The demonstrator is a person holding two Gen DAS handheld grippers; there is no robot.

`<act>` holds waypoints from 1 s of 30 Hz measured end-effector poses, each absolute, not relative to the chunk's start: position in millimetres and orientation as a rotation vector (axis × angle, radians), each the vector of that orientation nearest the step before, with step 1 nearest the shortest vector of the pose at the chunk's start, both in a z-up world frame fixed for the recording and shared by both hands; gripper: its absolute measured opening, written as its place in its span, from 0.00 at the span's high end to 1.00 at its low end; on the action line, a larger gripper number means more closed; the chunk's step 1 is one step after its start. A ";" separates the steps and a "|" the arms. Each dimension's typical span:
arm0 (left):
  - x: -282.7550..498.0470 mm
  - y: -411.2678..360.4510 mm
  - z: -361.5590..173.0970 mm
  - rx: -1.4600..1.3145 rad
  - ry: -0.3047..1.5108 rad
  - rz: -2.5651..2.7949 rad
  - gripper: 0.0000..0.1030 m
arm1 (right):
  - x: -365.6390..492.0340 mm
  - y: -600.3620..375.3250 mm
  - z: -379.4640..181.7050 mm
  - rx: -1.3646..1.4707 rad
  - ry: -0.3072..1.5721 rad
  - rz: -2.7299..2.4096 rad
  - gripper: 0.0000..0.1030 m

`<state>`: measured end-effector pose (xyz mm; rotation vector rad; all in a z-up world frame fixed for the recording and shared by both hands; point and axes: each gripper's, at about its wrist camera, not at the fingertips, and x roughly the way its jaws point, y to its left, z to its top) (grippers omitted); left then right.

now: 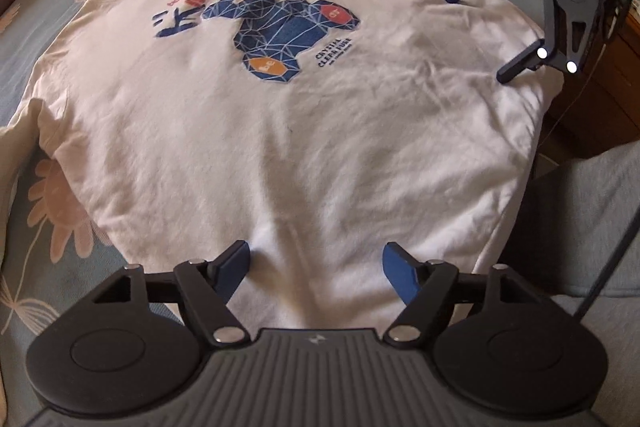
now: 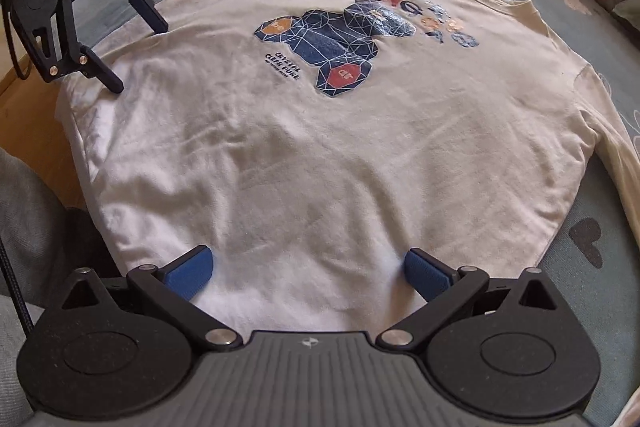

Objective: Fold clothes
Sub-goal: 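Move the left gripper toward the sleeve cuff while the right gripper moves to the other sleeve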

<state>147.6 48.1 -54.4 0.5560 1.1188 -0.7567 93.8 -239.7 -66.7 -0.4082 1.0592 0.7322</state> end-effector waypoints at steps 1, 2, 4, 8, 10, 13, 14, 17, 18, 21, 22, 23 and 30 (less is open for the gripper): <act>154.2 46.6 -52.4 0.539 1.115 -0.736 0.29 | 94.0 -238.9 -66.9 -0.403 1.059 0.722 0.00; 160.8 45.1 -50.3 0.521 1.110 -0.716 0.29 | 94.0 -238.2 -67.1 -0.397 1.060 0.713 0.00; 174.1 42.2 -46.3 0.487 1.102 -0.675 0.29 | 95.5 -236.1 -67.6 -0.397 1.070 0.702 0.00; 200.5 36.4 -38.3 0.418 1.083 -0.593 0.28 | 100.9 -232.6 -66.2 -0.387 1.104 0.682 0.00; 215.0 30.9 -35.1 0.389 1.066 -0.567 0.28 | 103.3 -232.4 -64.9 -0.367 1.113 0.663 0.00; 240.8 8.8 -33.0 0.361 1.026 -0.601 0.28 | 108.6 -243.4 -59.8 -0.274 1.112 0.565 0.00; 249.6 0.7 -32.0 0.350 1.014 -0.616 0.28 | 111.4 -249.5 -57.1 -0.236 1.109 0.521 0.00; 269.4 -26.8 -29.0 0.326 0.987 -0.668 0.28 | 120.3 -274.1 -49.6 -0.100 1.116 0.379 0.00; 273.6 -34.9 -28.1 0.319 0.981 -0.686 0.28 | 122.7 -283.7 -47.8 -0.049 1.121 0.331 0.00; 283.1 -58.4 -28.4 0.304 0.969 -0.748 0.27 | 126.6 -314.7 -44.4 0.111 1.125 0.180 0.00; 285.5 -66.0 -29.7 0.303 0.969 -0.766 0.27 | 126.7 -325.8 -43.7 0.169 1.124 0.123 0.00; 287.8 -73.6 -31.1 0.302 0.968 -0.784 0.26 | 126.7 -337.0 -43.0 0.226 1.122 0.065 0.00; 299.4 -115.9 -46.9 0.190 1.040 -0.789 0.26 | 99.3 -403.4 -45.3 0.544 0.995 -0.244 0.00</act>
